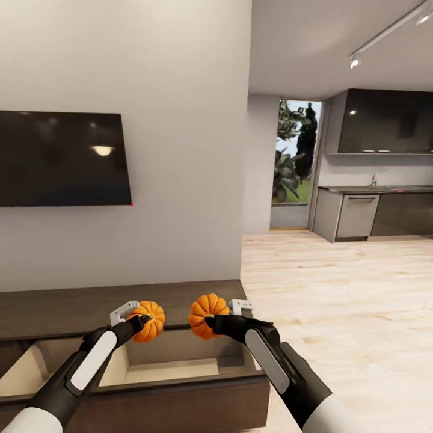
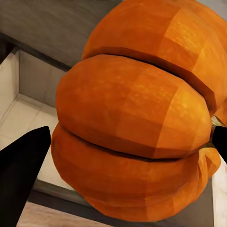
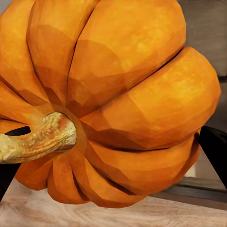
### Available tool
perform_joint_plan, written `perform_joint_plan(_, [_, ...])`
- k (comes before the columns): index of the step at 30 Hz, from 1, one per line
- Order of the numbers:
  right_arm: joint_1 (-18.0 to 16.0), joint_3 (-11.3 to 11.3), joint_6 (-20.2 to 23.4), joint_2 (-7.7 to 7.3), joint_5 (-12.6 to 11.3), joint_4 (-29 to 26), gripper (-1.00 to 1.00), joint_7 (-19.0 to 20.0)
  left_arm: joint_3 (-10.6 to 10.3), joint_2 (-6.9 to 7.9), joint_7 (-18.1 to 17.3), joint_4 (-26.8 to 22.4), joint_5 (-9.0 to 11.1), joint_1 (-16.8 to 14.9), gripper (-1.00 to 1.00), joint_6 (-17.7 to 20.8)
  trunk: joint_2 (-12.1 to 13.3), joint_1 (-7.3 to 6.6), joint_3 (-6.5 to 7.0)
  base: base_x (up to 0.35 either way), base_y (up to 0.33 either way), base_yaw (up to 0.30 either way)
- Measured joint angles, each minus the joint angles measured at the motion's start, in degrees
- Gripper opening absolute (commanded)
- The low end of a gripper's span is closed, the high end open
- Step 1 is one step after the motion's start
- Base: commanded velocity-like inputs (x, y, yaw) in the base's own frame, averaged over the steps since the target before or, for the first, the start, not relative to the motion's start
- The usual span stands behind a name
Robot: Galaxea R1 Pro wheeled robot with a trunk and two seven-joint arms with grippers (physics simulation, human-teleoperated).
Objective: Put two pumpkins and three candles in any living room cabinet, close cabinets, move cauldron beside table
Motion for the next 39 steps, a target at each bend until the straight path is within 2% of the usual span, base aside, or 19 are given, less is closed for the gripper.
perform_joint_plan(7, [0.0, 0.31, 0.0, 0.06, -0.03, -0.03, -1.0, -0.16, 0.06, -0.05, 0.08, 0.08, 0.05, -0.03, -1.0, -0.01, 0.0, -0.01, 0.0, 0.112, 0.105, 0.0])
perform_joint_plan(28, [0.01, 0.44, -0.05, 0.0, 0.1, 0.0, -1.0, -0.34, 0.17, -0.02, 0.07, -0.03, 0.44, 0.0, -1.0, -0.03, 0.0, 0.0, -0.08, 0.062, 0.002, 0.015])
perform_joint_plan(39, [0.01, 0.6, -0.03, 0.04, 0.08, 0.01, -1.0, -0.08, 0.15, -0.05, 0.37, -0.02, 0.46, 0.01, -1.0, 0.02, -4.4, 2.42, -2.06, 0.0, 0.0, 0.0])
